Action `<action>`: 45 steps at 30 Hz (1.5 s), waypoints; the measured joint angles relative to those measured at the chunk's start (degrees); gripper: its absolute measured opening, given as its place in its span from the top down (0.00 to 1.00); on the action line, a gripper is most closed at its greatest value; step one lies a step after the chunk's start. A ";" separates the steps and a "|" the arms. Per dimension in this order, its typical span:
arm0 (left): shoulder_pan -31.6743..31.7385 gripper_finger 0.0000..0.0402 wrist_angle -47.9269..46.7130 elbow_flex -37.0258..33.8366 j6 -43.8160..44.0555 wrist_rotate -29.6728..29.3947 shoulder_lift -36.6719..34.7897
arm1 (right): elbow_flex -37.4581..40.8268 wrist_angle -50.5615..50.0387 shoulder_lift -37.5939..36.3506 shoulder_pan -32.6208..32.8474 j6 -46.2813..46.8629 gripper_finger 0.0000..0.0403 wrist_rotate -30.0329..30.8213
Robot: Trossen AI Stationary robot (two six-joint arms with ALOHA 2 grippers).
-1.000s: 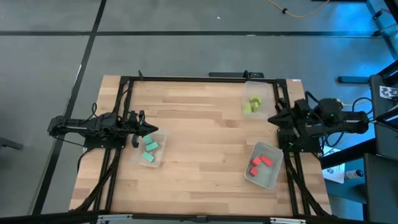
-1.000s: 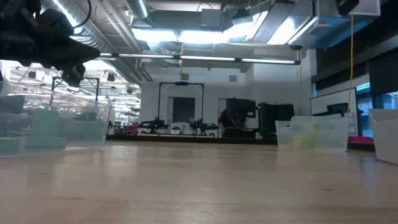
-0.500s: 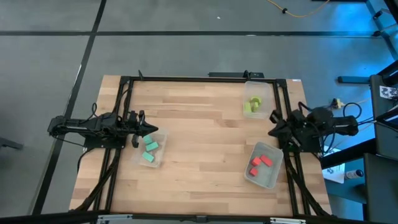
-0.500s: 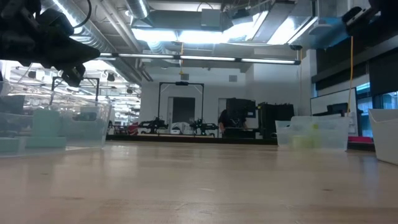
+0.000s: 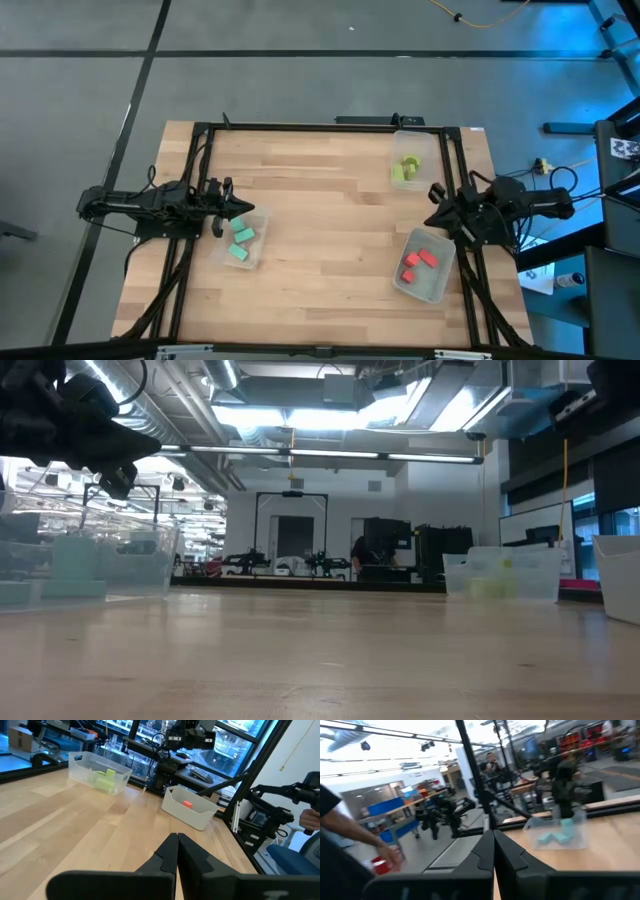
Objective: Sort & place blocks by color
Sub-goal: Return to Home Position
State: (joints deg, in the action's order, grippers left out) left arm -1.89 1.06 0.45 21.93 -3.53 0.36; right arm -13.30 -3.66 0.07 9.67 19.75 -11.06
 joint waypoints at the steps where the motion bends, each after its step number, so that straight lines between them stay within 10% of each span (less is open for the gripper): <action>1: 0.00 1.00 0.00 0.00 0.00 0.00 0.00 | 0.70 0.39 -0.02 -0.02 0.26 1.00 -0.88; 11: 0.00 1.00 0.00 0.00 0.00 0.00 0.00 | 12.80 15.88 -0.02 -1.66 5.52 1.00 -4.10; 45: -0.01 1.00 0.00 0.02 0.00 0.00 0.00 | 12.81 6.75 0.13 -8.55 -11.07 0.96 -0.58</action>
State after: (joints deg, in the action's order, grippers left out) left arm -1.90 1.06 0.47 21.93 -3.53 0.36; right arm -0.49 3.09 0.21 1.13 8.68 -11.64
